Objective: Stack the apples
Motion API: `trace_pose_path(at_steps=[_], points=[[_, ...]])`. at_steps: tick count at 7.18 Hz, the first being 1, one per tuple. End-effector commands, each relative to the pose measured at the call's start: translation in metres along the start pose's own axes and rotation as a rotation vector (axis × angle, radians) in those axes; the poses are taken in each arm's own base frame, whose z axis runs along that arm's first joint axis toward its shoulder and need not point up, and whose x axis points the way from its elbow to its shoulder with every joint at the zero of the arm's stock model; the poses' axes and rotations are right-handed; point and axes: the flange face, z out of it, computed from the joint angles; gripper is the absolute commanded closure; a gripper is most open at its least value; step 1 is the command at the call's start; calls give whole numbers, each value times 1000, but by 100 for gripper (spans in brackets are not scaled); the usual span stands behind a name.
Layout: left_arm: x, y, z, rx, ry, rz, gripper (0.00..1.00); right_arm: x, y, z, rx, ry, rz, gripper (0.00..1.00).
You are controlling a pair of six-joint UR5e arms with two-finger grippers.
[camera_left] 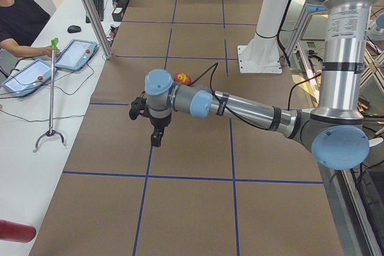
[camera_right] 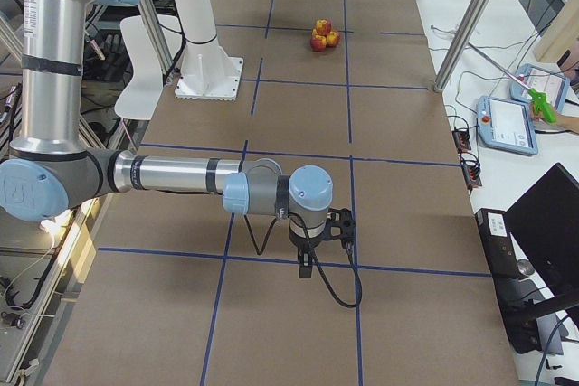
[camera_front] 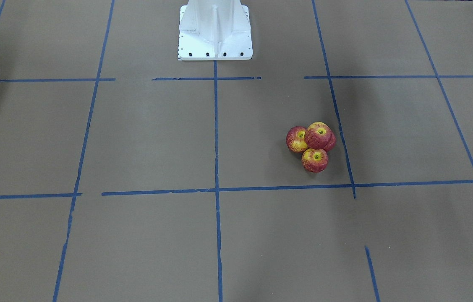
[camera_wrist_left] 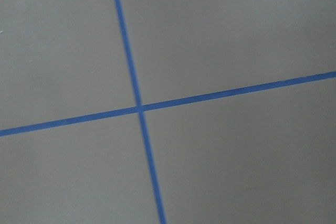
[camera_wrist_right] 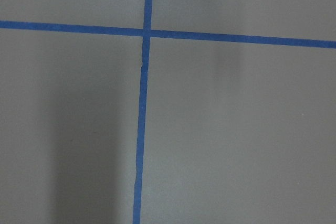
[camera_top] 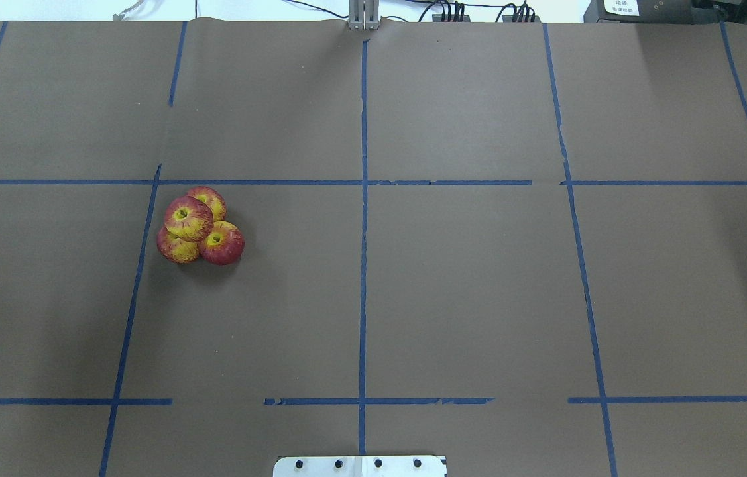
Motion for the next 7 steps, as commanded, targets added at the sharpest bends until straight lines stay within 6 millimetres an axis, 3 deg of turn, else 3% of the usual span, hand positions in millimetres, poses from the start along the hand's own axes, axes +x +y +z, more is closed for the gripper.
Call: trace_pose_path(at_steps=[1, 3, 6, 7], points=[[-20, 14, 3, -24, 10, -39, 1, 0, 0, 0, 0, 1, 0, 0], [-23, 17, 3, -24, 5, -42, 0, 0, 0, 0, 0, 1, 0, 0], [-32, 47, 18, -46, 16, -65, 0, 0, 0, 0, 0, 1, 0, 0], [-31, 44, 16, -28, 15, -49, 0, 0, 0, 0, 1, 1, -1, 0]])
